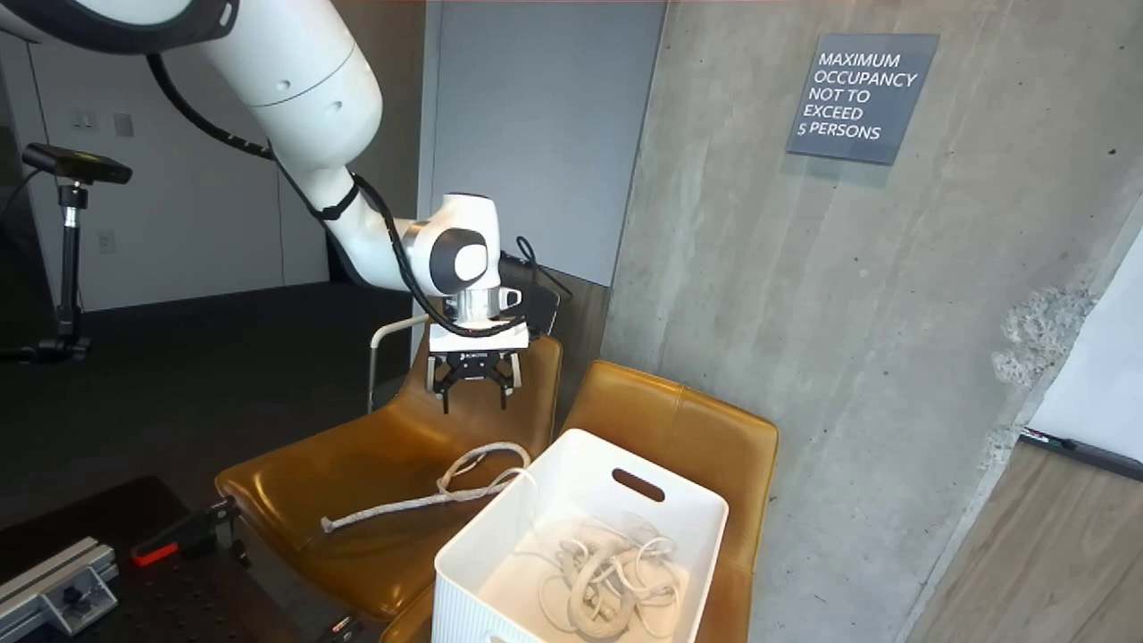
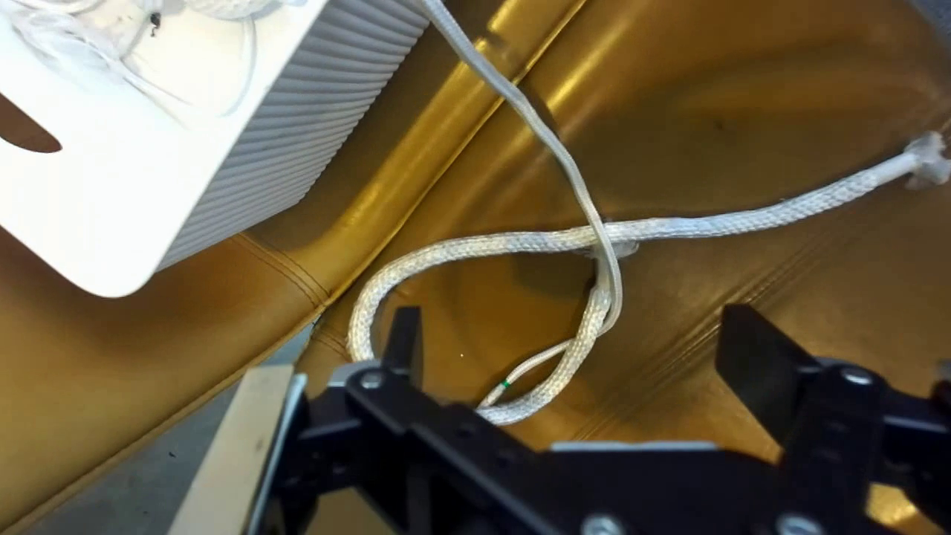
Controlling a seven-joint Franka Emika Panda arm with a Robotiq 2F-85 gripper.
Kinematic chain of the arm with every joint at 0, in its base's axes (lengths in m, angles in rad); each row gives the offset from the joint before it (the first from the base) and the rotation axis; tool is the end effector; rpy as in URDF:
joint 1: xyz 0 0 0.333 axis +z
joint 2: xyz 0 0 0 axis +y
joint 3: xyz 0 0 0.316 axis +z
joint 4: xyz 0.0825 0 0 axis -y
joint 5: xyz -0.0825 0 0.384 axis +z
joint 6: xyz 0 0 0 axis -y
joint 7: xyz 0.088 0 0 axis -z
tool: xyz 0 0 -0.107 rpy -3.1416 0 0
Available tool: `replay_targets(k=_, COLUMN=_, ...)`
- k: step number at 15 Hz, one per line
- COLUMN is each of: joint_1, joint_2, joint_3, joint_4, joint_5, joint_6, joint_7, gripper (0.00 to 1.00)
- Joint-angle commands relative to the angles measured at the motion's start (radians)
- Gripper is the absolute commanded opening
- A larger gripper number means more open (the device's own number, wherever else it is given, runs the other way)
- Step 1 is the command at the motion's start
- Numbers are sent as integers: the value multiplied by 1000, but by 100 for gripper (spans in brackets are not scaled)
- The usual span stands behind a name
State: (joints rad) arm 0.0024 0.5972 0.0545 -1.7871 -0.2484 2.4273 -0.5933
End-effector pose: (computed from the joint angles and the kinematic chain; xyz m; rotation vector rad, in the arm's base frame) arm 0.6615 0.0339 0.2230 2.7470 1.2012 0.0117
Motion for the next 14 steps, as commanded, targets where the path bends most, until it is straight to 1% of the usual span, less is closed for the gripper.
replay_targets(k=1, joint_1=80, joint_2=52, joint_3=-54, joint_4=-15, joint_5=-115, joint_6=64, joint_7=177, gripper=100)
replay_targets(k=3, joint_1=110, joint_2=97, joint_3=-74, joint_4=3, joint_5=-156, joint_6=67, joint_7=257, gripper=100)
replay_targets(k=6, joint_1=138, joint_2=162, joint_3=-91, joint_4=46, joint_5=-181, joint_6=51, joint_7=331, gripper=100)
replay_targets(k=9, joint_1=153, joint_2=229, joint_3=-87, joint_4=115, joint_5=-172, joint_6=32, joint_7=360, gripper=100)
replay_targets(k=14, joint_1=165, joint_2=344, joint_3=-76, joint_4=243, joint_5=-152, joint_6=20, joint_7=371, gripper=100)
